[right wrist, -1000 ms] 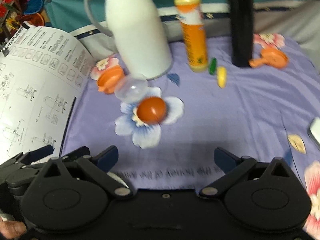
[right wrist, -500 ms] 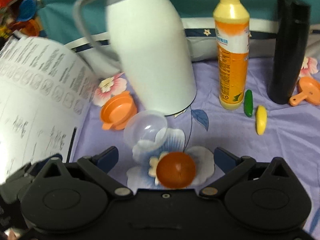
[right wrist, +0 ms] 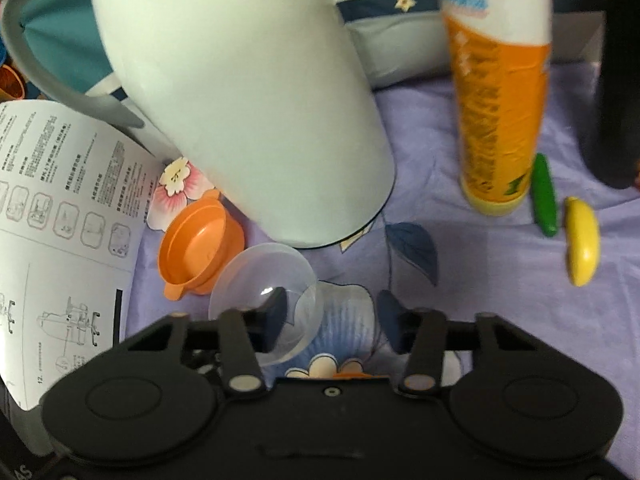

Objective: Organize plates and bowls
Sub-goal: 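Move both grippers to the clear plastic bowl and grasp its rim, then carry the clear bowl with both grippers and lower it into the blue bowl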

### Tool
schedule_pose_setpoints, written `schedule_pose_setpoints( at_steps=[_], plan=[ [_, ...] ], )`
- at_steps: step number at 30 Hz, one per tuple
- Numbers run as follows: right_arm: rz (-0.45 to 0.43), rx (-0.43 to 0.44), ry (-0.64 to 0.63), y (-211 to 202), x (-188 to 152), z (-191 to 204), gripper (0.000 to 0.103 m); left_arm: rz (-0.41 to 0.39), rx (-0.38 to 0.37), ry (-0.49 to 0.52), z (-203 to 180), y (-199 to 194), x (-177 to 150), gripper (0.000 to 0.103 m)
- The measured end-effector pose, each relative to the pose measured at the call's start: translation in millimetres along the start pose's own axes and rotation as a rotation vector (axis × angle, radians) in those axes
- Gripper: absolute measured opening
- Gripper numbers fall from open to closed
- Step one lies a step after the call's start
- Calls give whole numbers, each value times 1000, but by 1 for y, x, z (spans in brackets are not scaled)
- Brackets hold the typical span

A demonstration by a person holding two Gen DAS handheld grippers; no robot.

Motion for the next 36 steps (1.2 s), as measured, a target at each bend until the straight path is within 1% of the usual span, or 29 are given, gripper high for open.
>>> schedule_pose_setpoints(
  at_steps=[2,4,5,6,7,8,14,20,28,36],
  plan=[
    [7,3,-4,7,-1,1,35,10,-8,-5,-2,5,-1,55],
    [10,9,-13,12,-3,4,26,22,-16,-8,-3,9,-1,47],
    [9,11,-17,12,-3,6,16,32,-25,-7,-5,12,-3,37],
    [8,14,-24,13,-5,7,8,41,-32,-7,-6,14,-3,26],
    [6,17,-31,13,-6,9,8,49,-41,-6,-8,15,-4,20],
    [3,15,-37,13,-6,12,8,56,-44,-4,-9,16,-5,18],
    [-10,17,-57,2,-7,18,8,63,-23,3,-10,10,-9,17],
    [-23,26,-74,-15,-9,27,8,52,1,16,-11,-11,-9,17],
    [-36,32,-73,-43,-19,29,8,37,1,21,-23,-48,-14,17],
    [-59,29,-61,-85,-45,14,8,44,-23,31,-37,-86,-36,17]
  ],
)
Point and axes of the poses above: each gripper's, at about its wrist camera, not at the fingertips, and y roughly the way its jaws point, z to its left, x to its top, the point moved 7 cm from there along y, roughly the way its jaws point
